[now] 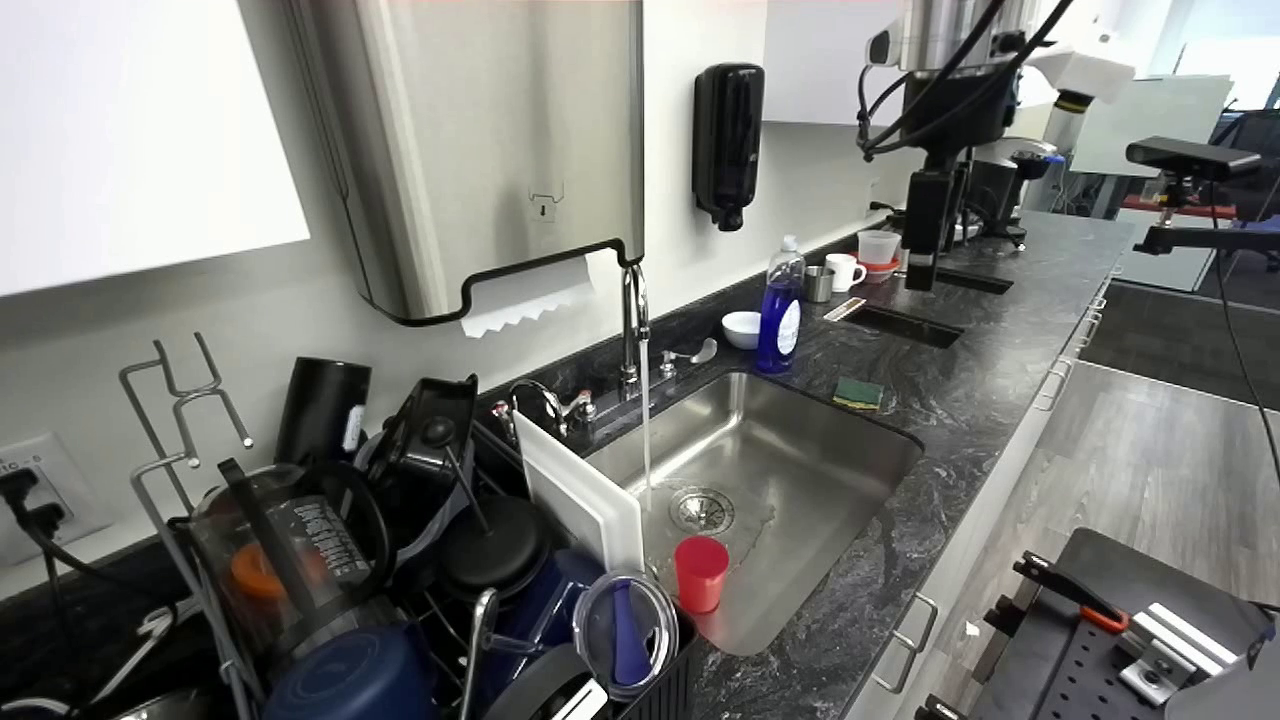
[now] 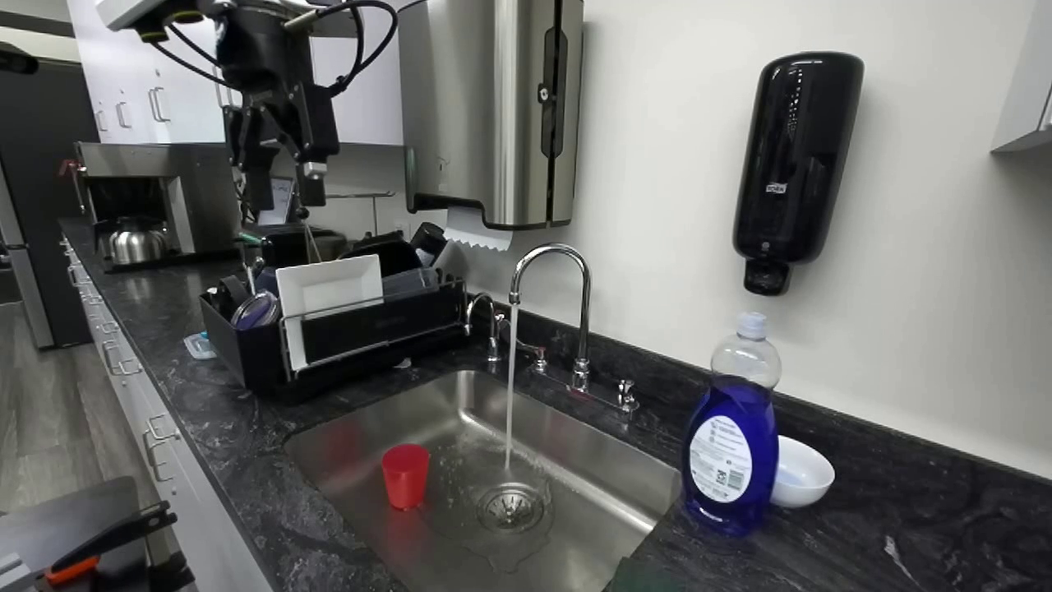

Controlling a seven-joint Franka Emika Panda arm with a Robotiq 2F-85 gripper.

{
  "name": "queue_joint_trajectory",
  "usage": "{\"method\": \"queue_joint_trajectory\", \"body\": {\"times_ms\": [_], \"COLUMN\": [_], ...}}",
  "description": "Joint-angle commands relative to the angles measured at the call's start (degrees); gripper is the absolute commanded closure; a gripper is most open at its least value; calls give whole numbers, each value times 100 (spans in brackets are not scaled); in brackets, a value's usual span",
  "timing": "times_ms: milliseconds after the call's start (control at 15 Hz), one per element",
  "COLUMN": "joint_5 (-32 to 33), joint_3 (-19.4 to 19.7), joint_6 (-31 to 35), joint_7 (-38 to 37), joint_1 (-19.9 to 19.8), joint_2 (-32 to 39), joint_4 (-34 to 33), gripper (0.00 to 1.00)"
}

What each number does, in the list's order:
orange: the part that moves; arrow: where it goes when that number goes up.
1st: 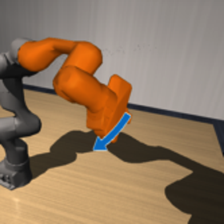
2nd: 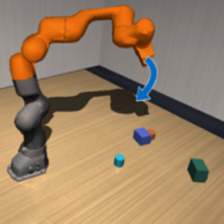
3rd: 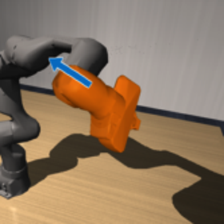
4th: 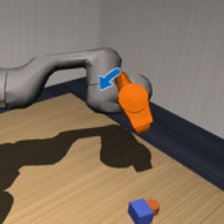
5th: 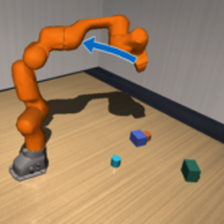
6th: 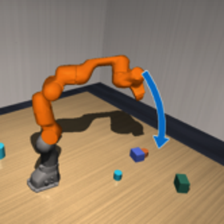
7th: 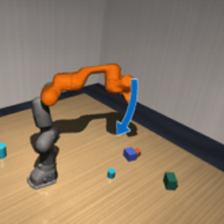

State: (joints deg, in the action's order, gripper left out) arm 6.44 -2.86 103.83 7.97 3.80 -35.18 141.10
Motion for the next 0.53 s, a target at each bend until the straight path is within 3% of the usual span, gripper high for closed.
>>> {"method": "queue_joint_trajectory", "body": {"times_ms": [0, 467], "joint_5": [90, 40], "joint_3": [135, 460], "joint_6": [305, 1318], "joint_7": [176, 1004], "joint_1": [33, 63], "joint_2": [164, 818], "joint_4": [119, 360], "gripper": [0, 0]}}
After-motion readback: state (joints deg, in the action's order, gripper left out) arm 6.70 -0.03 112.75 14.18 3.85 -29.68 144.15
